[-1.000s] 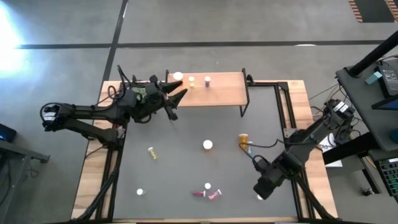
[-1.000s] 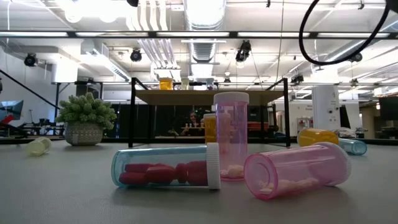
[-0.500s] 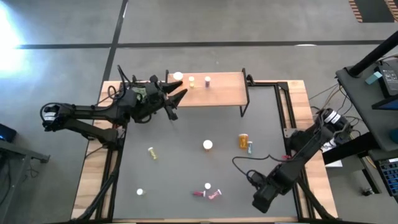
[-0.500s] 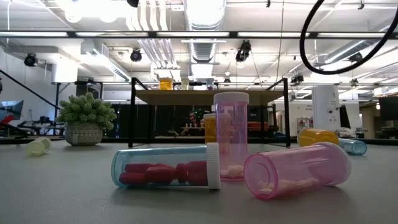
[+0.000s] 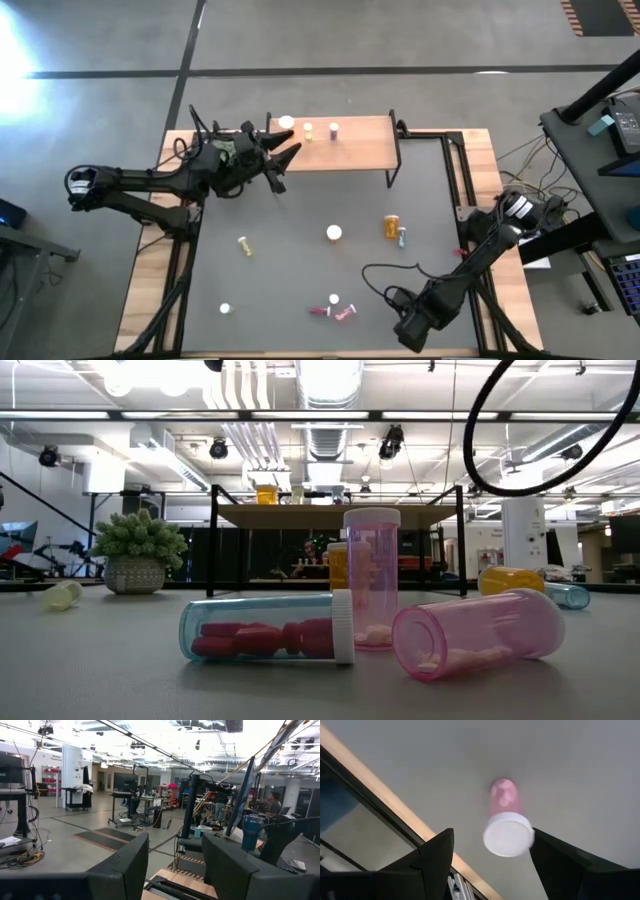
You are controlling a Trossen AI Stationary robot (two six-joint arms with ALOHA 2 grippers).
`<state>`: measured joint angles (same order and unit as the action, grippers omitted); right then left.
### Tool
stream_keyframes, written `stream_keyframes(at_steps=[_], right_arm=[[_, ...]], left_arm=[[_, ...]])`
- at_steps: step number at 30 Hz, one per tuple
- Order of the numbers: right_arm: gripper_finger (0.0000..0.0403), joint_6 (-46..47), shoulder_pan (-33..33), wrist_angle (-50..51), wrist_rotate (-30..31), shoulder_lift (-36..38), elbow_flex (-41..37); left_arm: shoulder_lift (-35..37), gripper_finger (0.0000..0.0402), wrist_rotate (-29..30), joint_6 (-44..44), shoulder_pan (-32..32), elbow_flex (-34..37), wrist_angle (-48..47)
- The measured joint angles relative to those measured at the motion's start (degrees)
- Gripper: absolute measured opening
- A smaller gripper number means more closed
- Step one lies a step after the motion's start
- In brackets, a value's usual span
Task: Pick and place medicine bottles onto shelf by color
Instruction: Put the right pink pill bottle to the right of the blue pill bottle on the shelf
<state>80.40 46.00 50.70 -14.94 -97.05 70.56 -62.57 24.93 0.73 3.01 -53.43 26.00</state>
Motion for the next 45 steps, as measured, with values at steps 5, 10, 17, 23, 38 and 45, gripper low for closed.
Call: stream_keyframes(at_steps=[5, 10, 17, 23, 38, 45], right_arm=[[0.0242, -0.5, 0.0, 0.1, 0.0, -1.6, 0.9], [0.0242, 1.2, 0.0, 3.1, 1.7, -0.8, 0.9], [0.0229, 2.4, -0.3, 6.0, 3.1, 1.1, 0.6], [0.0211, 1.4, -0.3, 5.6, 3.1, 0.5, 0.5], [0.0156, -0.1, -0.3, 3.7, 4.7, 0.1, 0.4], [0.0114, -1.4, -1.0, 3.5, 4.6, 0.1, 0.4]], left_arm=[[0.0, 0.0169, 0.0, 0.0, 0.0, 0.0, 0.0], [0.0, 0.0169, 0.0, 0.1, 0.0, 0.0, 0.0], [0.0, 0.0169, 0.0, 0.2, 0.0, 0.1, 0.0], [0.0, 0.0169, 0.0, 0.2, 0.0, 0.1, 0.0], [0.0, 0.0169, 0.0, 0.1, 0.0, 0.1, 0.0], [0.0, 0.0169, 0.0, 0.0, 0.0, 0.1, 0.0]])
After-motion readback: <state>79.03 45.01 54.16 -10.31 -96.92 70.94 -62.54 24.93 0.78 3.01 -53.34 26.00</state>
